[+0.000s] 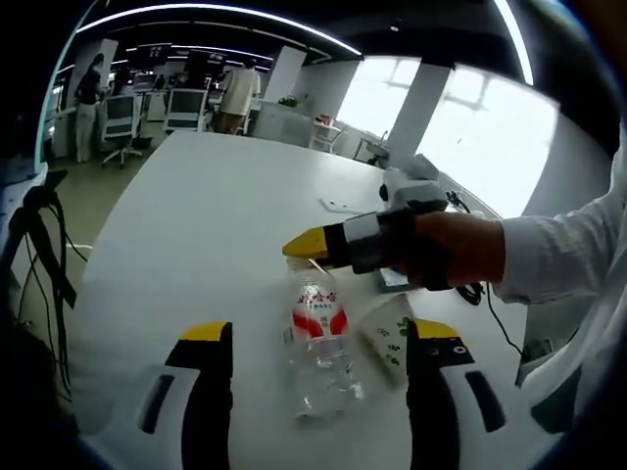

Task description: Arrange the tabletop items into an orderly group along one side of the table until the central work area is clear of visible clutter.

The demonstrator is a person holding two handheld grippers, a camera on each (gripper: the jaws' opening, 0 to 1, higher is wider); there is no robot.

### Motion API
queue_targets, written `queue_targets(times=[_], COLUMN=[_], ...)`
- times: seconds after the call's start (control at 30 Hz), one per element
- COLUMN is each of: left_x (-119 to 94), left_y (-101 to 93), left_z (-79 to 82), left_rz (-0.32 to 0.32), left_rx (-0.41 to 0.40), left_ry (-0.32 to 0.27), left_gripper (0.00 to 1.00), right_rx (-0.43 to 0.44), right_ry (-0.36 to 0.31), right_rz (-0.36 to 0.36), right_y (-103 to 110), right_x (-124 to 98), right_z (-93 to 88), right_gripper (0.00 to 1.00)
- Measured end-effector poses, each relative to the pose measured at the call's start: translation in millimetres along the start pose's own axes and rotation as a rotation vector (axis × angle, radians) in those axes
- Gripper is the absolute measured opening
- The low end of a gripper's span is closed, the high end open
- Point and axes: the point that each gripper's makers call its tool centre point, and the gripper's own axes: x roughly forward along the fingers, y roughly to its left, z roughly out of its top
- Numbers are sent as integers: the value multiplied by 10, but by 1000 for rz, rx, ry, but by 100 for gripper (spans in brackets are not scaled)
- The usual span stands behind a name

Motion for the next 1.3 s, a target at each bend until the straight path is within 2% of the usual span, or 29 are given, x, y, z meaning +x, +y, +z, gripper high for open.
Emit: queue_targets(times=[0.07,0.1,0.17,0.23,0.47,0.53,0.57,0.63,0.73,0.8,0.87,0.9,1.03,1.3], left_x=[9,22,60,95,265,299,303,311,304,292,254,232,201,188], left_y=[28,27,28,29,3,-20,-28,-111,-154,-180,-227,-217,-229,-282], left_z=[16,32,43,45,-56,-87,-92,-108,-143,-145,-116,-121,-197,-282], left_rz=[-1,-10,-27,-35,-99,-126,-131,-186,-220,-243,-289,-297,-315,-339], left_rx=[-6,-10,-24,-31,-56,-58,-59,-55,-43,-49,-79,-103,-82,-42], left_ry=[-1,-6,-7,-8,32,43,46,55,77,76,51,49,66,94], left_gripper=[73,73,72,72,69,68,67,65,62,57,54,53,48,42], right_rx=[-20,-59,-104,-139,-238,-298,-301,-336,-372,-423,-440,-458,-539,-636], right_ry=[-7,-21,-26,-43,-54,-63,-64,-69,-69,-72,-72,-71,-67,-51], right_rz=[25,47,41,68,89,101,104,119,127,149,157,171,209,219], right_y=[81,139,170,270,456,521,552,618,698,774,824,859,980,1113], right_x=[-9,-11,-28,-47,-133,-159,-175,-196,-228,-251,-271,-280,-323,-377], right_z=[13,41,51,74,49,45,37,25,2,-18,-36,-48,-106,-211], right_gripper=[20,20,20,20,20,20,20,20,20,20,19,19,19,19])
